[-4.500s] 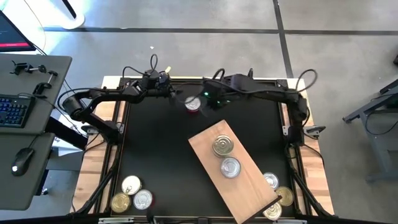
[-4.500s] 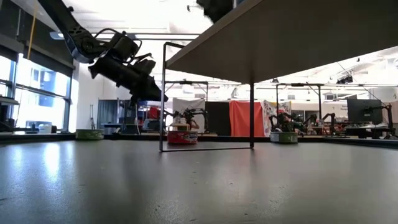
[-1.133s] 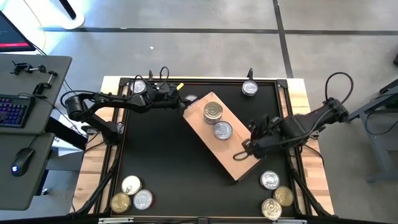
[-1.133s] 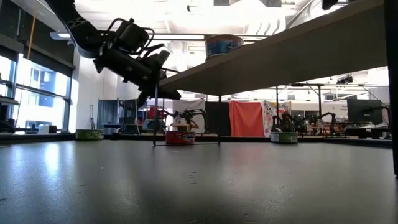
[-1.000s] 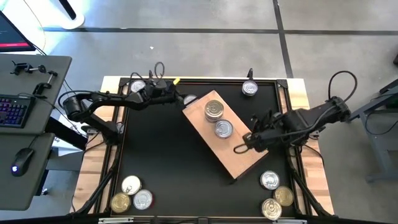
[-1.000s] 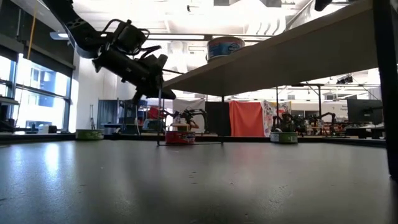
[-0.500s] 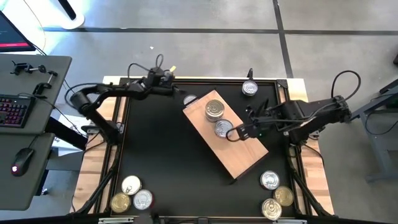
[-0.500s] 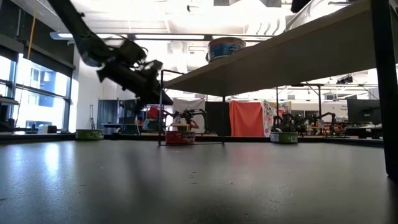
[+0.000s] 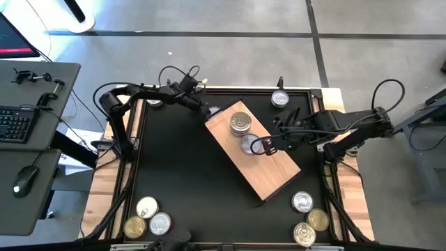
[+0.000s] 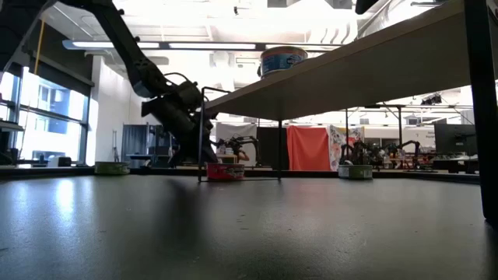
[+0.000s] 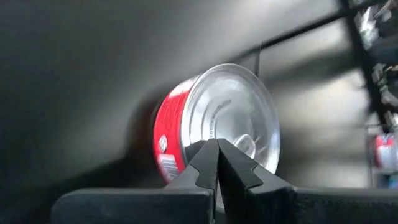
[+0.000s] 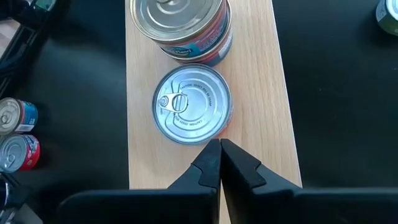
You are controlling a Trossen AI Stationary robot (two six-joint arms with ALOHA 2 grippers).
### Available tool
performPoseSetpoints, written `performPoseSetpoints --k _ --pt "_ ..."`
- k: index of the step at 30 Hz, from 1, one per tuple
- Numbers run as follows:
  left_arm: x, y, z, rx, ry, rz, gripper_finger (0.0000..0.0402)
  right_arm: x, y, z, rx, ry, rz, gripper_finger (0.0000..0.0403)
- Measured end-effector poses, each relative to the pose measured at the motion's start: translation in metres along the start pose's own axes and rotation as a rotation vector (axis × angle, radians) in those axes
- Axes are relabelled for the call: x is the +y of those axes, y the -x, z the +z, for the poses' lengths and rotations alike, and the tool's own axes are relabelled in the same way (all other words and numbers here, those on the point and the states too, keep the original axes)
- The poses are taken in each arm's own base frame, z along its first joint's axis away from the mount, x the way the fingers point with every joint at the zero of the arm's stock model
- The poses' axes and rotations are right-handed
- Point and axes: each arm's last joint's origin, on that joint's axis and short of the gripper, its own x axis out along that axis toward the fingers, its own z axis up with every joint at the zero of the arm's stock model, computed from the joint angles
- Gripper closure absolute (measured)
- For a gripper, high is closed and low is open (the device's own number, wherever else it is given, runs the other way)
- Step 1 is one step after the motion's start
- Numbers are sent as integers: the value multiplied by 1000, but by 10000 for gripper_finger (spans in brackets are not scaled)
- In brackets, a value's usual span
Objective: Stack canned seafood by type on shelf
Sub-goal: Stack the red tuna can on top of the red tuna can on the shelf
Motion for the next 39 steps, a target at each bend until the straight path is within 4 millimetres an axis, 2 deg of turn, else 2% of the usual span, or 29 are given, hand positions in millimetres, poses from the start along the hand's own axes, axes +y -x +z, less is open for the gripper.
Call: performPoseSetpoints --k 4,7,15,19,22,28,33,39 --pt "-2 3 -7 65 -44 33 402 0 0 0 -12 0 -4 403" --pt "-1 13 -10 102 -45 112 402 0 0 0 -13 3 -5 403" --pt "-11 51 -23 179 -80 446 402 -6 2 3 -93 14 -62 403" --pt "-21 61 -36 253 -105 582 402 -15 11 6 -119 13 -59 403" --pt "-27 61 -49 306 -92 622 402 -20 18 8 -135 31 -42 403" --pt "-44 49 -91 336 -65 594 401 -43 42 11 -200 19 -23 403" --pt "-75 45 -119 314 -31 510 401 -68 64 13 -274 -12 1 403" --pt "-115 40 -149 284 -17 483 402 -88 77 16 -300 -41 6 403"
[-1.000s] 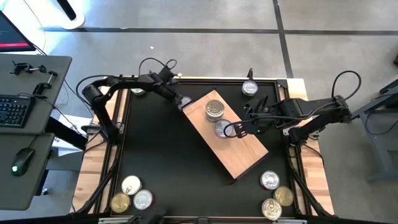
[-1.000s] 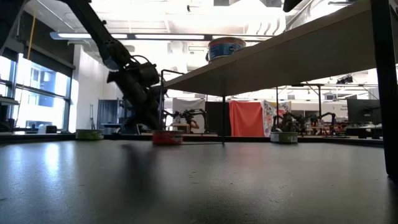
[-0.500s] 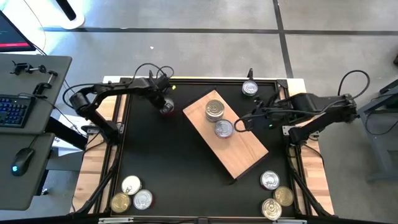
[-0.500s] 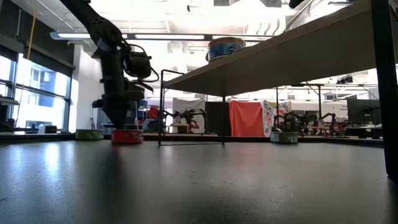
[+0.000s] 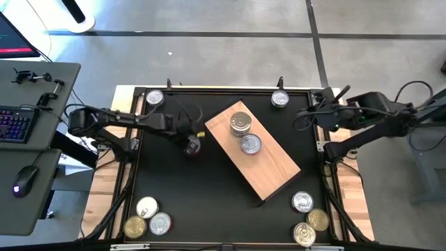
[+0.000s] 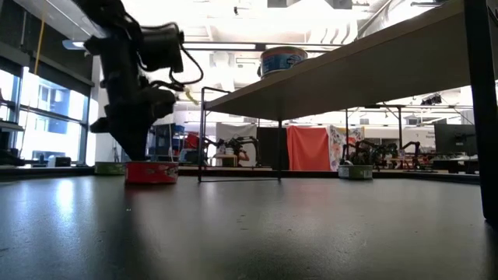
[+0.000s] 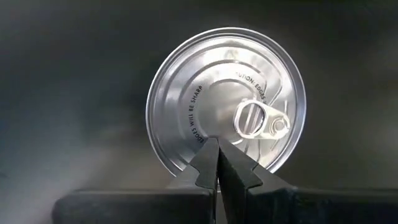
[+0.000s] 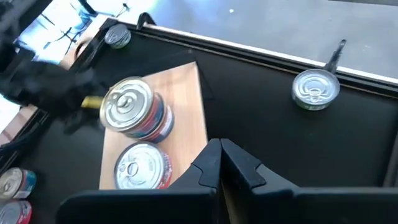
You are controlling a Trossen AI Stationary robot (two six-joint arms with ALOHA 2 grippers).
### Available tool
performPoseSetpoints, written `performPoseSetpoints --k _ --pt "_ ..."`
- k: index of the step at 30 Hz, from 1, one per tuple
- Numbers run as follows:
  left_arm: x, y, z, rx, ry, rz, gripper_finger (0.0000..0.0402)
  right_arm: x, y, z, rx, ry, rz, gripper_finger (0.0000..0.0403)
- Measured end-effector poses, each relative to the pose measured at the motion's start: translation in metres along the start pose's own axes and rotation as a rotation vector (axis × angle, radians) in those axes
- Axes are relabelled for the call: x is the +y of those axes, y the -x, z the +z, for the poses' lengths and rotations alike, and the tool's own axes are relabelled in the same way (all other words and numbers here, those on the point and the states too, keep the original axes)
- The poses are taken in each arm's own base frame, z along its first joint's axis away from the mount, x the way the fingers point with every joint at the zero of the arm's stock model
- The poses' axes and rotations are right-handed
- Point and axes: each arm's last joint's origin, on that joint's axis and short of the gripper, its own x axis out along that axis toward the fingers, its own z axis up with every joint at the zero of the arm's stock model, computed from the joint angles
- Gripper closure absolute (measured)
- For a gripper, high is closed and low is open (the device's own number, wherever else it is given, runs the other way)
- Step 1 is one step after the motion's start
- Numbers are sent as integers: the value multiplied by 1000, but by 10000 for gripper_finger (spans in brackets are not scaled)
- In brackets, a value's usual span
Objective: Stack canned seafood by type on shelf
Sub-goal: Stack the red tuna can on top of the red tuna can on the shelf
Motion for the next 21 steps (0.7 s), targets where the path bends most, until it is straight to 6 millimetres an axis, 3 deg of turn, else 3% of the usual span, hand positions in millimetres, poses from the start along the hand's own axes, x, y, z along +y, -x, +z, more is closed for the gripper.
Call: performPoseSetpoints --k 7,12,16,21 --pt "-49 -12 -36 -14 7 -83 402 -4 0 3 -11 20 -14 403" --pt "-82 -19 -60 -50 34 -212 402 10 -7 4 7 111 30 403" --pt "-98 -20 -78 -82 52 -283 402 47 -15 5 22 207 279 403" --pt "-107 -18 -99 -108 9 -291 402 120 -29 -8 -15 278 632 403"
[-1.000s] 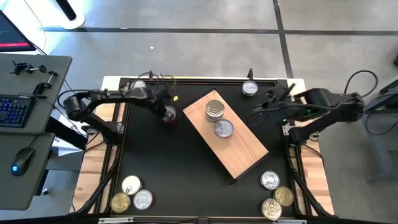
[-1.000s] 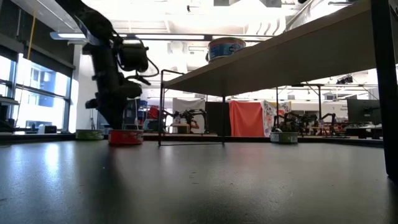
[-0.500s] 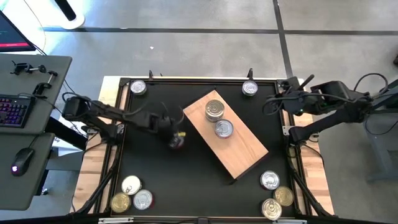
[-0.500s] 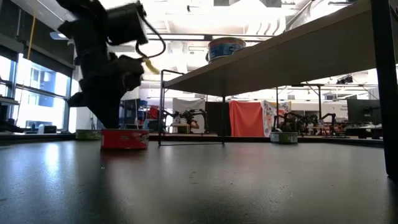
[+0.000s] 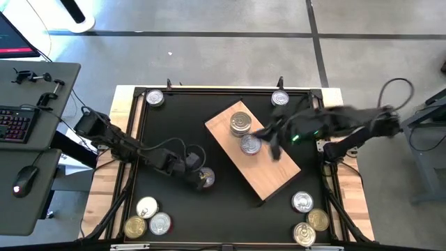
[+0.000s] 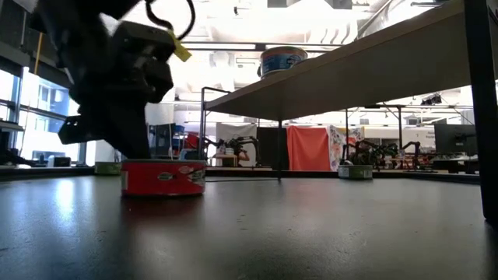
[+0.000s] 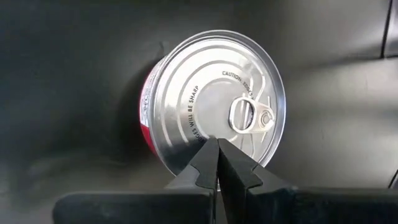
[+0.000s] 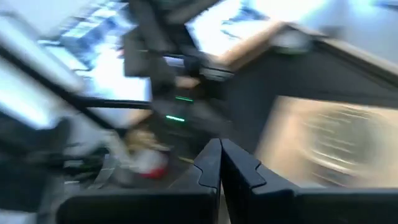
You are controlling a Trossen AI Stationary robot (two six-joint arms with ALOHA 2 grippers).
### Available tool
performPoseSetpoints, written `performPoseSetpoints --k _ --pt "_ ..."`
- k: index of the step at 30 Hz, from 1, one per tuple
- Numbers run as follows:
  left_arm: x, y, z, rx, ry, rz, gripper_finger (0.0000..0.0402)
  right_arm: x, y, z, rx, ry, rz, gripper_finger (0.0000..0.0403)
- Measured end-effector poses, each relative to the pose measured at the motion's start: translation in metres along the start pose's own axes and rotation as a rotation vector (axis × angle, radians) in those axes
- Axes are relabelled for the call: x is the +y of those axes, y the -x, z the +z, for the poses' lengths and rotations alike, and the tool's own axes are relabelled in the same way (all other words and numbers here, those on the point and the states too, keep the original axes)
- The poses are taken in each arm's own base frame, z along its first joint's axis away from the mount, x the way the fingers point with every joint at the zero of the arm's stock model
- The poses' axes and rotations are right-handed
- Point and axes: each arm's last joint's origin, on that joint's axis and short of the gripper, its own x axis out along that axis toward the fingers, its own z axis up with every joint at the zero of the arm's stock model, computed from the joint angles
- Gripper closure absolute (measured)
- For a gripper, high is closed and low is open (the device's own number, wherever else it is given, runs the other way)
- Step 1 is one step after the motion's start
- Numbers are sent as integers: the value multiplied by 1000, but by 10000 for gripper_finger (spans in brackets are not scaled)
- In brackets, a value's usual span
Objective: Stack canned seafood by type on shelf
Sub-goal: Stack the red tuna can on top of the red tuna can on the shelf
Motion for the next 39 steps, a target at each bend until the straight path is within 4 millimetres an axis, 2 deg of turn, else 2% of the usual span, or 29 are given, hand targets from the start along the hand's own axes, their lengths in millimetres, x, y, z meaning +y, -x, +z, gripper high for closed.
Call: performPoseSetpoints --k 4,9,12,14,18,21,25,28,31,34,39 --pt "-5 2 -13 -13 -81 -7 402 39 -55 -19 17 -1 196 403" --pt "-12 5 -29 -7 -244 -47 402 77 -124 -70 90 -65 308 403" --pt "-15 8 -42 -11 -333 -61 401 92 -154 -102 142 -133 321 403" --pt "-17 9 -49 -15 -378 -75 402 103 -168 -116 176 -171 319 403" --pt "-23 4 -62 -36 -436 -116 402 131 -183 -125 205 -139 346 403" --pt "-31 -8 -68 -53 -438 -185 402 143 -190 -127 304 -41 267 403" --pt "-39 -29 -75 -62 -423 -284 402 146 -198 -139 469 118 113 403" --pt "-44 -34 -75 -63 -417 -301 402 144 -201 -149 563 188 29 403" --pt "-49 -28 -69 -84 -458 -298 402 142 -205 -163 608 226 5 403" --pt "-55 -10 -56 -127 -464 -324 401 139 -206 -172 646 245 -8 403" --pt "-50 11 -40 -174 -487 -263 401 130 -207 -168 666 234 -70 403"
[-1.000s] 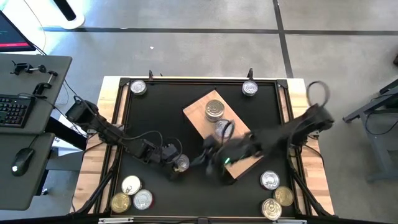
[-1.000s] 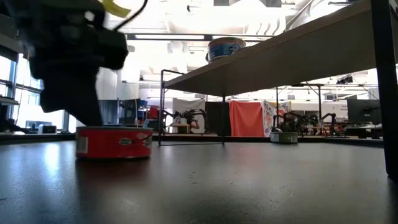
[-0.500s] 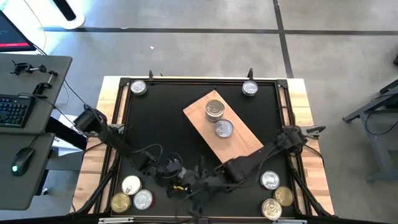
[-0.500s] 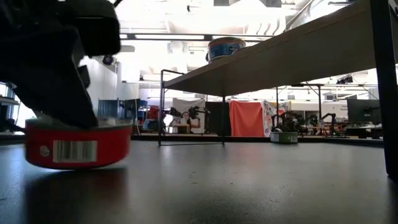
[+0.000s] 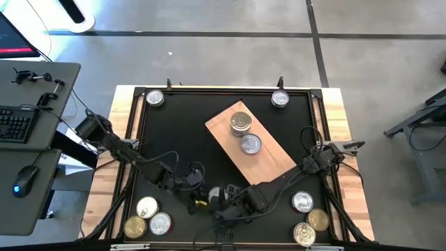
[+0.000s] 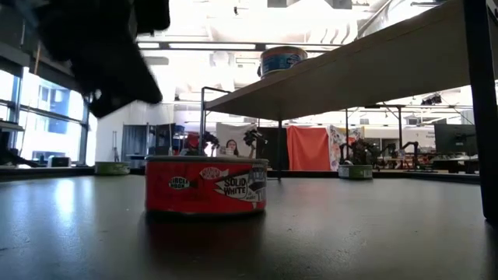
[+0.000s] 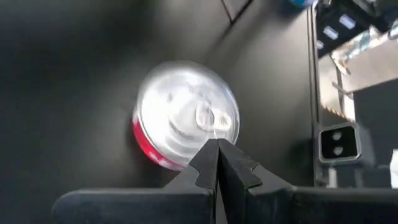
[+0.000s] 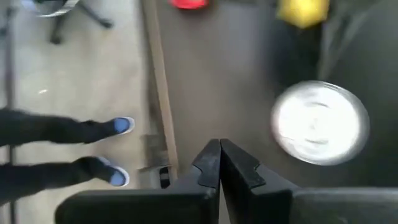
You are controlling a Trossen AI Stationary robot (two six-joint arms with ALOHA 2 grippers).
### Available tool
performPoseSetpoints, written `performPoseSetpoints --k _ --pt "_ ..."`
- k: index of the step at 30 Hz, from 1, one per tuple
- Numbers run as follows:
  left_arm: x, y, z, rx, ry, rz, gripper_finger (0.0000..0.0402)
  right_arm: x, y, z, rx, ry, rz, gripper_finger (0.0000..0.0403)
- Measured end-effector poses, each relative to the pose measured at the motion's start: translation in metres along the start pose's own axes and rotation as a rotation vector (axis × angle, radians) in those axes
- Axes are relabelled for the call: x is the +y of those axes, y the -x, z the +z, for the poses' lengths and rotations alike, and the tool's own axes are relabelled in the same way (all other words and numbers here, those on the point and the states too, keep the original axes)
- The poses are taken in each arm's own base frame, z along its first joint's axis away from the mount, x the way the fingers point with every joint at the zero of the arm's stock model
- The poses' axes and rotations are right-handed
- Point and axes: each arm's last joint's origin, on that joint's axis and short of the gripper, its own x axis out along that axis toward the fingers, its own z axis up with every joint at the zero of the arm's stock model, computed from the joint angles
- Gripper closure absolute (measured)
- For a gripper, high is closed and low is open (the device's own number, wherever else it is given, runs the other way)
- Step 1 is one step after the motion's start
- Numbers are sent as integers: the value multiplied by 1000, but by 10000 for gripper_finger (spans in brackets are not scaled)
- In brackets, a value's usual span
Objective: Stack canned seafood by type on shelf
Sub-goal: Stack the red tuna can on top of the red tuna can on the shelf
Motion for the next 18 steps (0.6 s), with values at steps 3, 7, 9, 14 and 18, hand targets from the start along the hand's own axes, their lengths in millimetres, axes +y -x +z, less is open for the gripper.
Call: performPoseSetpoints --k 3,7,9,14,18 --pt "2 12 6 -17 -48 36 401 -12 -3 0 17 -48 -92 403" --pt "5 19 8 -56 -109 112 401 -26 -22 -5 32 -191 -167 403" --pt "8 18 7 -46 -118 147 401 -31 -35 -13 68 -235 -191 403" --pt "14 4 3 -32 -124 175 401 -38 -59 -38 162 -159 -254 403" --pt "16 -6 1 -20 -152 163 401 -36 -63 -45 177 81 -247 403"
